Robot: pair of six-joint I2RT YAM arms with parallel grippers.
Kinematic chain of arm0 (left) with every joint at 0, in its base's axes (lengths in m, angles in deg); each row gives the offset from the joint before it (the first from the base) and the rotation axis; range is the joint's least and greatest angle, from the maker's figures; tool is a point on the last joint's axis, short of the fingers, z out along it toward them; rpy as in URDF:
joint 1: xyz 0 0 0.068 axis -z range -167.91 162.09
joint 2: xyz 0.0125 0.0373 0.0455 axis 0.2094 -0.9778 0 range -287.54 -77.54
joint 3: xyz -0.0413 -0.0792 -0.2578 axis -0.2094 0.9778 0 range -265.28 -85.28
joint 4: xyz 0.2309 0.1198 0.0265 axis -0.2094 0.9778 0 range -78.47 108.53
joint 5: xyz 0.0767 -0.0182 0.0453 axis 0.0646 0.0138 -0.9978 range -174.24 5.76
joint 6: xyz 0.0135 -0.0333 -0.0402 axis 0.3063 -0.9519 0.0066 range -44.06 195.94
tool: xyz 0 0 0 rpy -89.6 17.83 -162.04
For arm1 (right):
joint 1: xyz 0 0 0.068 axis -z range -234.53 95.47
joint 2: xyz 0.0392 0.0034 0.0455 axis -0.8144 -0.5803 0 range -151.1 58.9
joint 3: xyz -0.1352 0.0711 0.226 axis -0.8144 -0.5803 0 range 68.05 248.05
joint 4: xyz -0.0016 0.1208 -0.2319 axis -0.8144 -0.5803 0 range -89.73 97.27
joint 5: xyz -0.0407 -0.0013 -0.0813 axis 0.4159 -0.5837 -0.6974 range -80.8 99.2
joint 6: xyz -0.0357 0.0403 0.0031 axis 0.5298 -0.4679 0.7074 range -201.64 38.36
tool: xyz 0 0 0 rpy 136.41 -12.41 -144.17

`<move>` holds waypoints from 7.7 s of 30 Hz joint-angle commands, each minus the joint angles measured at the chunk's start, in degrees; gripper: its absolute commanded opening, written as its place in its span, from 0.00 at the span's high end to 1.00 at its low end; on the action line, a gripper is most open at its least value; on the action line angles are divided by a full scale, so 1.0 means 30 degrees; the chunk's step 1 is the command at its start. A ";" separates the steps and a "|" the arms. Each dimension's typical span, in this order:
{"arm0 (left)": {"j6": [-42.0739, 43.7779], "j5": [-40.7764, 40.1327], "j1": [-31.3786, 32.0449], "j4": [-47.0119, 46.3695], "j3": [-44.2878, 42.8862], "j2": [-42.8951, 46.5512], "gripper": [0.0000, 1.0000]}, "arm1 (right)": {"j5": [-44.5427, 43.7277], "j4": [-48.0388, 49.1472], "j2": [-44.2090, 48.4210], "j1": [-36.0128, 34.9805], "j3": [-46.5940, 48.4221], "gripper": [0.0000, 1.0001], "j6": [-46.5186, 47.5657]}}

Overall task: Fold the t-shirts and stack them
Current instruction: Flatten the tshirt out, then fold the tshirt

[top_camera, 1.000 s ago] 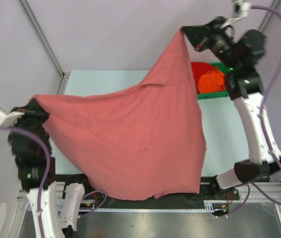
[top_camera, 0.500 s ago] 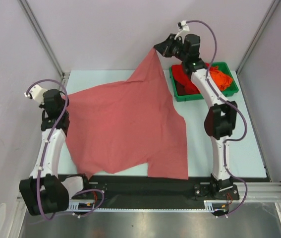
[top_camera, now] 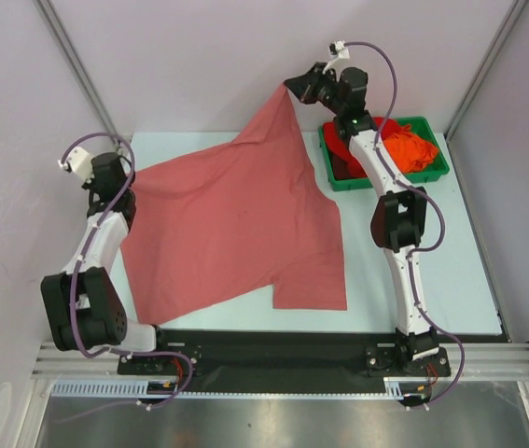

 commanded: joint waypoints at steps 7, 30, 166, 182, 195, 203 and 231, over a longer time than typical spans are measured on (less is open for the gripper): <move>0.0535 -0.0748 -0.0255 -0.0893 -0.1767 -0.1975 1.00 | -0.0688 0.2134 -0.1481 0.0224 0.0560 1.00 -0.0001; 0.1795 -0.0632 -0.1456 0.0073 -0.5692 -0.7630 1.00 | -0.1421 0.2607 -0.3535 0.0606 0.1207 1.00 -0.0530; -0.0637 0.6106 -0.3009 0.5875 -0.3906 -0.9536 0.87 | -0.7865 -0.3868 -0.2450 -0.0508 -0.3570 0.87 0.1405; -0.0080 0.5932 -0.2746 0.6137 -0.3642 -0.7197 0.75 | -0.8888 -0.8320 -0.0608 -0.0683 -0.2046 0.38 0.3717; -0.0080 0.8912 -0.2629 0.6344 -0.1857 -0.2214 0.50 | -1.0153 -1.1256 0.6861 -0.3696 -0.9628 0.20 0.5506; 0.0037 1.1086 -0.1692 0.5582 -0.0158 0.0217 0.53 | -1.0616 -1.1780 0.7307 -0.6452 -1.2563 0.27 0.6880; -0.0547 1.1908 -0.1368 0.6137 0.0315 -0.0158 0.59 | -1.3755 -1.2690 0.3467 -0.7481 -1.1187 0.57 0.7705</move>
